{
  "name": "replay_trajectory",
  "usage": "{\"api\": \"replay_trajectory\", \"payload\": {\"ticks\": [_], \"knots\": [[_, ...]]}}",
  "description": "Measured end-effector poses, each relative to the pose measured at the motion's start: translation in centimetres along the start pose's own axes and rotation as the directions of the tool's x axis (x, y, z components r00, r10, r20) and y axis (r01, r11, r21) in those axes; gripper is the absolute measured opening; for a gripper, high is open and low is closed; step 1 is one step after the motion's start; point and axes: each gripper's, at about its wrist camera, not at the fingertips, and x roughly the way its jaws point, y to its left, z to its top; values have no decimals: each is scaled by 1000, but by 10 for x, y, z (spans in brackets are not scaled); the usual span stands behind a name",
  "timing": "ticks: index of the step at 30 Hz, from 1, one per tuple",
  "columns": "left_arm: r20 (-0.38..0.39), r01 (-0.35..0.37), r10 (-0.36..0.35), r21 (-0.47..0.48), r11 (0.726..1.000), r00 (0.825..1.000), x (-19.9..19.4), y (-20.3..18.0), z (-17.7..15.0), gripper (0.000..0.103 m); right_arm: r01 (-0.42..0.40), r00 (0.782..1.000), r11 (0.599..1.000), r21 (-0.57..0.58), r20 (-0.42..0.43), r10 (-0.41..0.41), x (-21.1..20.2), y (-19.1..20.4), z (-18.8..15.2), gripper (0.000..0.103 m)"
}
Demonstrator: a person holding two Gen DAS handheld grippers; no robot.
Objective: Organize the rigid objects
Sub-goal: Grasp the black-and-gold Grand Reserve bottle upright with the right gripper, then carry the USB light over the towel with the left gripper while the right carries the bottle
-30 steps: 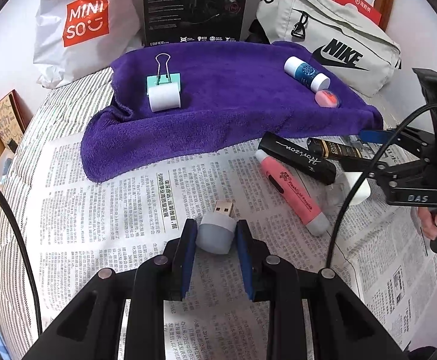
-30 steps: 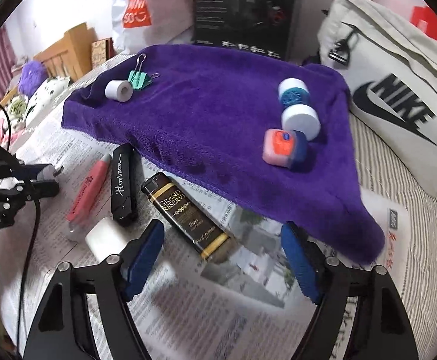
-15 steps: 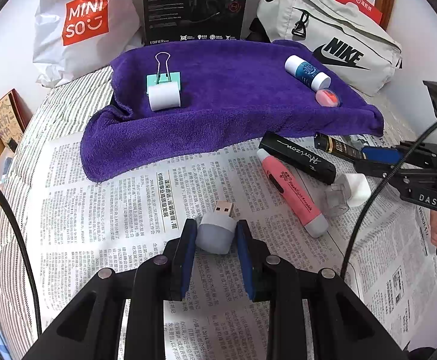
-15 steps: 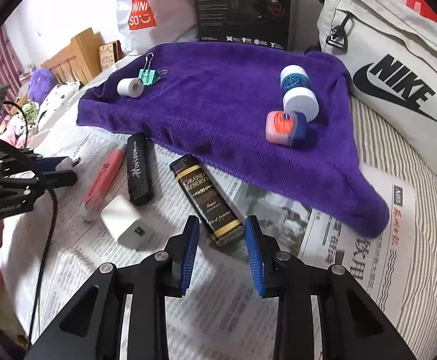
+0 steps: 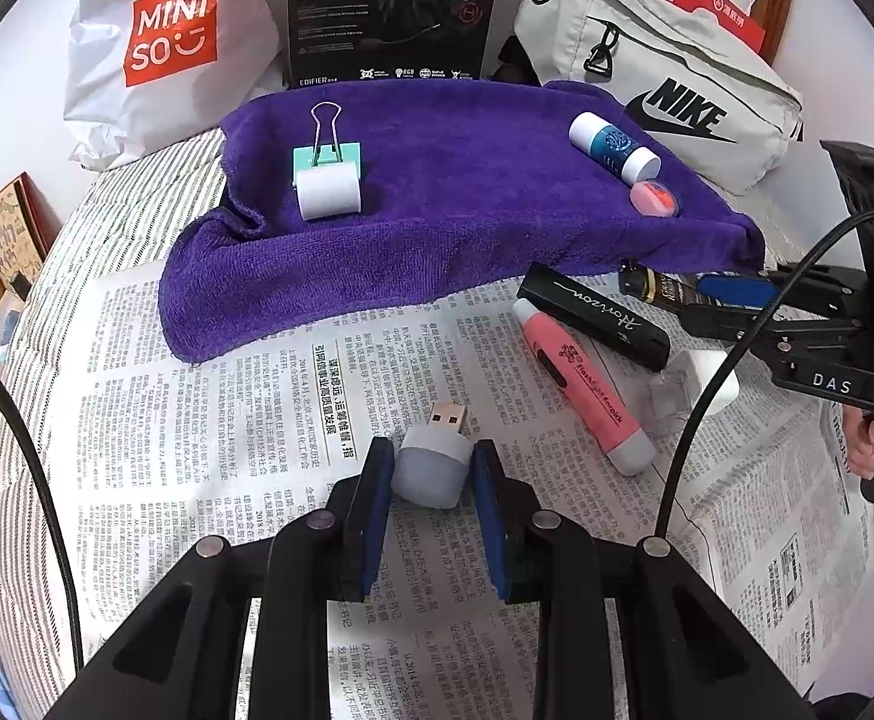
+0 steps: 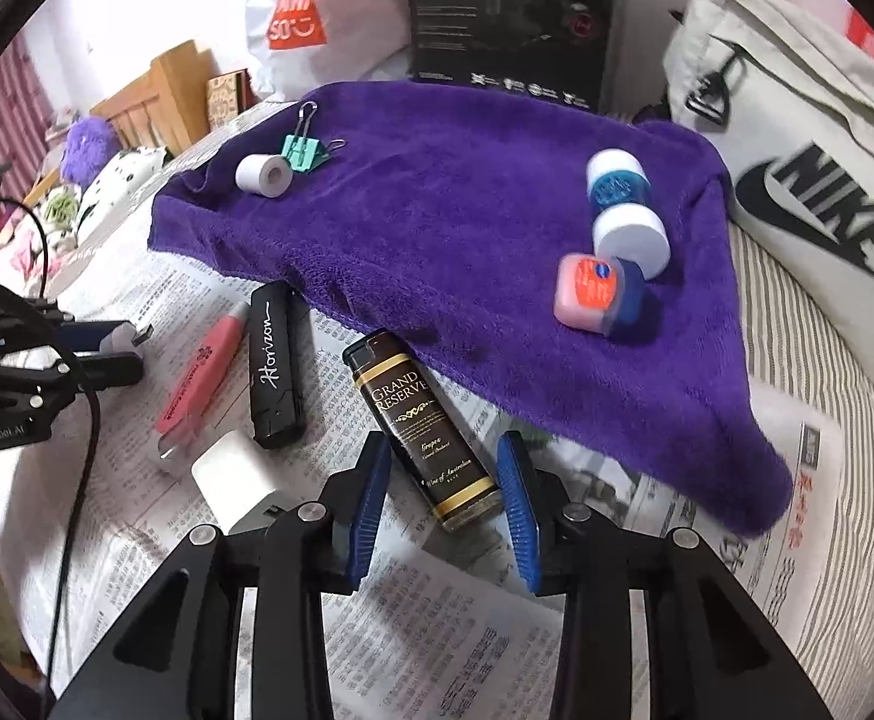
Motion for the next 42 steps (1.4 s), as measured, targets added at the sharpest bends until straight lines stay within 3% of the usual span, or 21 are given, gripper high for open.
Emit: {"api": "replay_trajectory", "payload": {"ticks": [6,11,18,22,26,30,42], "knots": [[0,-2,2,9,1000,1000,0,1,0,26,8,997,992,126,-76,2,-18,-10,-21,30],[-2,-8,8,19,1000,1000,1,-1,0,26,25,997,994,102,-81,-17,-23,-4,-30,31],[-3,-6,6,17,1000,1000,1,-1,1,26,15,999,996,90,-53,-10,-11,-5,-14,35],[-7,-17,17,20,1000,1000,2,-2,1,26,54,997,997,63,-66,-50,-6,-3,-7,27],[-6,-13,14,8,1000,1000,1,-2,0,26,33,995,990,134,-97,-21,-9,-13,-7,25],[4,-17,17,12,1000,1000,0,-3,-4,26,25,994,980,196,-108,-4,-16,-15,-17,25],[4,-21,21,-2,1000,1000,5,-4,-3,26,40,995,987,155,-98,-25,-14,-9,-17,25]]}}
